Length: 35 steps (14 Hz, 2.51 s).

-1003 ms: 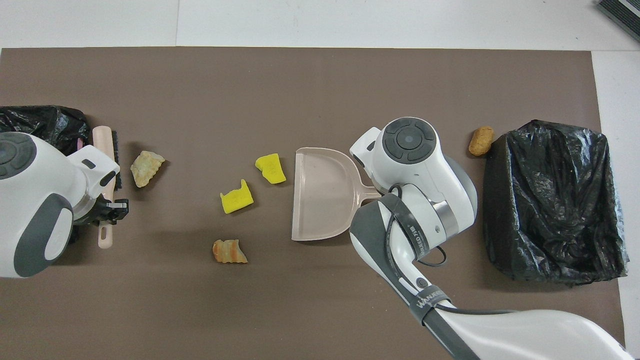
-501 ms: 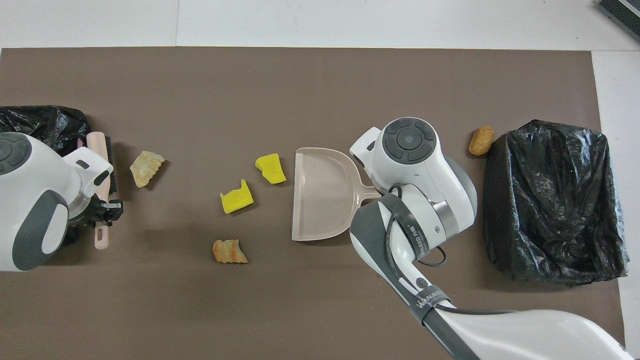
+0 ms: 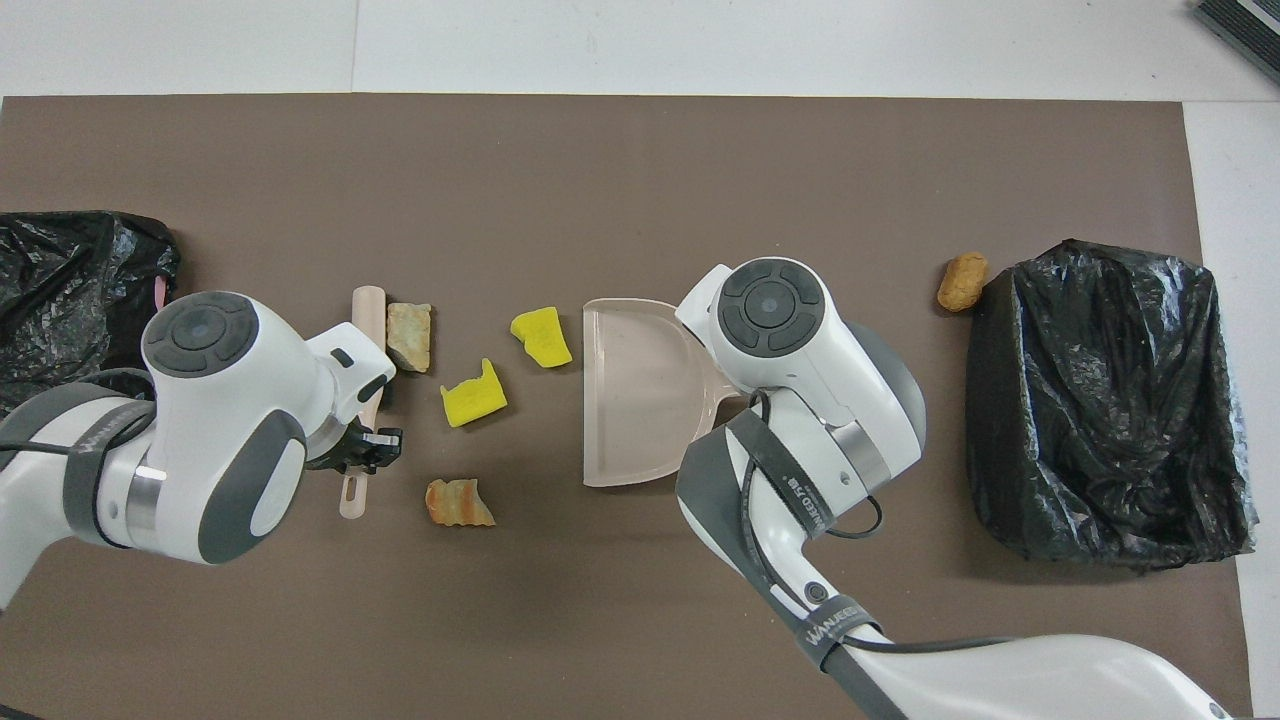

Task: Sweep and dump trash in bin
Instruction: 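Brush the trash into the dustpan held by the right gripper, then sweep the remaining bread crust into the dustpan with the left gripper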

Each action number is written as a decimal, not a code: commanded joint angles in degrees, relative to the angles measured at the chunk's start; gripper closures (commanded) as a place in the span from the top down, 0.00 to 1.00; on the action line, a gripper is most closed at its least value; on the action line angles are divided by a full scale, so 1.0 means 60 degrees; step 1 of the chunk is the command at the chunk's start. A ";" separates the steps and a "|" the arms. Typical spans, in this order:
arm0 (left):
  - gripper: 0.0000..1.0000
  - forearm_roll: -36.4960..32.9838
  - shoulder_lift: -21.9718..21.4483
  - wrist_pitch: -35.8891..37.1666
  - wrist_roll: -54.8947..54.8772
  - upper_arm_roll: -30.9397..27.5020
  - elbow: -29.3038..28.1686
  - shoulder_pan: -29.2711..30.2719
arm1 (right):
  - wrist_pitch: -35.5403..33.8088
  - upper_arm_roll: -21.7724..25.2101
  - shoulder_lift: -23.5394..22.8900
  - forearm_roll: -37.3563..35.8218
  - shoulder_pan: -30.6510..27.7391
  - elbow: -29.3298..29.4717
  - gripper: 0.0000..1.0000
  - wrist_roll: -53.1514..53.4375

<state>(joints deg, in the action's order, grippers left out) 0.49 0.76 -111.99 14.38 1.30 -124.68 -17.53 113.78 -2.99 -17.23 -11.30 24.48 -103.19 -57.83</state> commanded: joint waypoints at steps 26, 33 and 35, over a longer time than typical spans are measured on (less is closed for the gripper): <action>0.00 0.2454 -0.1531 0.2284 0.2071 -0.0275 0.0697 -0.3232 | 0.0680 -0.0073 -0.0189 -0.0109 -0.0155 -0.0175 0.00 -0.0468; 0.00 0.0580 -0.3156 0.3094 0.2847 -0.0260 -0.1467 -0.2398 | 0.0680 -0.0073 -0.0160 -0.0138 -0.0082 -0.0204 0.00 -0.1025; 0.00 0.0038 -0.3684 0.3312 0.3417 -0.0260 -0.2113 -0.1945 | 0.0694 -0.0073 -0.0145 -0.0153 -0.0067 -0.0204 0.00 -0.0996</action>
<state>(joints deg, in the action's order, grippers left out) 3.52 -15.07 -93.11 31.79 -0.70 -131.48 -31.82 116.90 -2.97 -18.24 -11.30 24.36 -103.55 -61.94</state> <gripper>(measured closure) 0.736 0.683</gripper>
